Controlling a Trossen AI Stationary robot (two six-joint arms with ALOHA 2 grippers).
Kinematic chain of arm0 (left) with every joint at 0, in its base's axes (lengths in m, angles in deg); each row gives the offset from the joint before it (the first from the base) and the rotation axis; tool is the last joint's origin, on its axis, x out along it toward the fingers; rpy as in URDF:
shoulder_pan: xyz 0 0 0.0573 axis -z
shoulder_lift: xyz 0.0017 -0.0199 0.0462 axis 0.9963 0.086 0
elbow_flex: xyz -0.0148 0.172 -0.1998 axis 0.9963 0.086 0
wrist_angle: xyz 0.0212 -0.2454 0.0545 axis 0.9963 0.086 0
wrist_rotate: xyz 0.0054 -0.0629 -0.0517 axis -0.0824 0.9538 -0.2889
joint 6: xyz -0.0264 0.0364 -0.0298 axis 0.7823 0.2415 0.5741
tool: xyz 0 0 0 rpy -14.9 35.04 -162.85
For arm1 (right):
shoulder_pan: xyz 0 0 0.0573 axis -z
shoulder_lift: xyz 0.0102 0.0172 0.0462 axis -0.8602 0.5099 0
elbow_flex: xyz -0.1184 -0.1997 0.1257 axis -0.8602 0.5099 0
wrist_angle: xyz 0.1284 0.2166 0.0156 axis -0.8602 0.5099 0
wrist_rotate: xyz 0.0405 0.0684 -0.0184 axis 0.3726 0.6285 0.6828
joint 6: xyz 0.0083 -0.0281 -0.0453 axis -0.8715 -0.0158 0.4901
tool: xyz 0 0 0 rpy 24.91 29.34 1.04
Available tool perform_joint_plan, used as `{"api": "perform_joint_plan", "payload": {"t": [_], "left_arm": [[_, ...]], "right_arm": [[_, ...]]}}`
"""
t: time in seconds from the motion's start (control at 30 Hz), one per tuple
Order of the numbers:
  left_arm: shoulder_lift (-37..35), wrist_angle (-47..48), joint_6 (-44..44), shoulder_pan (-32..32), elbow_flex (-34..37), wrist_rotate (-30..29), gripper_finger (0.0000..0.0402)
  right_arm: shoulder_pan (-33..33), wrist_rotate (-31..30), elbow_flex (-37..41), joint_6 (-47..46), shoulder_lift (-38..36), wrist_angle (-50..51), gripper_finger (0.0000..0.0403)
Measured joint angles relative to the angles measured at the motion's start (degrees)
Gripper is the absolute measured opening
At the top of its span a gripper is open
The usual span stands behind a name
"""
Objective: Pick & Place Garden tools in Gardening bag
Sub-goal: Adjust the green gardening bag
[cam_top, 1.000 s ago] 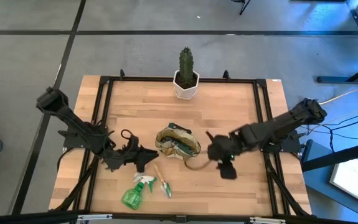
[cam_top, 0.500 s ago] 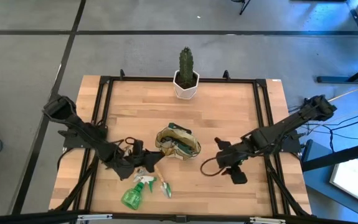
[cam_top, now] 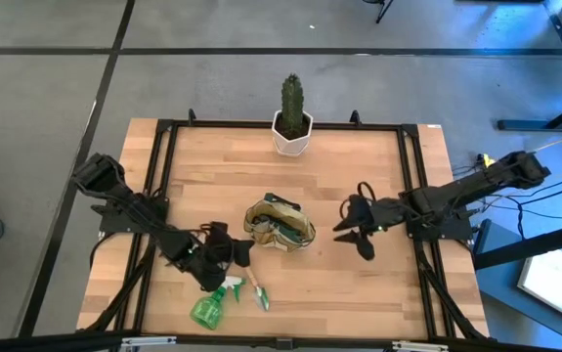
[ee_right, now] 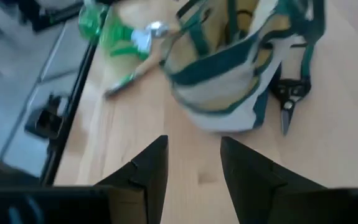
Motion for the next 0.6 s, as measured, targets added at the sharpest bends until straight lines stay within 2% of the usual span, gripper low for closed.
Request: {"api": "perform_joint_plan", "payload": {"t": [0.2,0.37,0.47,0.6], "left_arm": [[0.0,4.8,6.4,-0.5,0.0,1.7,0.0002],[0.0,7.2,6.5,-3.1,0.0,6.2,0.0003],[0.0,8.5,6.0,-5.6,0.0,9.3,0.0001],[0.0,8.6,3.7,-8.8,0.0,9.9,0.0002]], "right_arm": [[6.7,4.7,0.0,0.5,2.9,-2.2,0.0149],[12.3,5.3,0.0,1.6,7.6,-3.9,0.0149],[14.6,8.4,0.0,1.7,10.9,-8.4,0.0149],[16.1,12.5,0.0,1.5,15.4,-15.3,0.0149]]}}
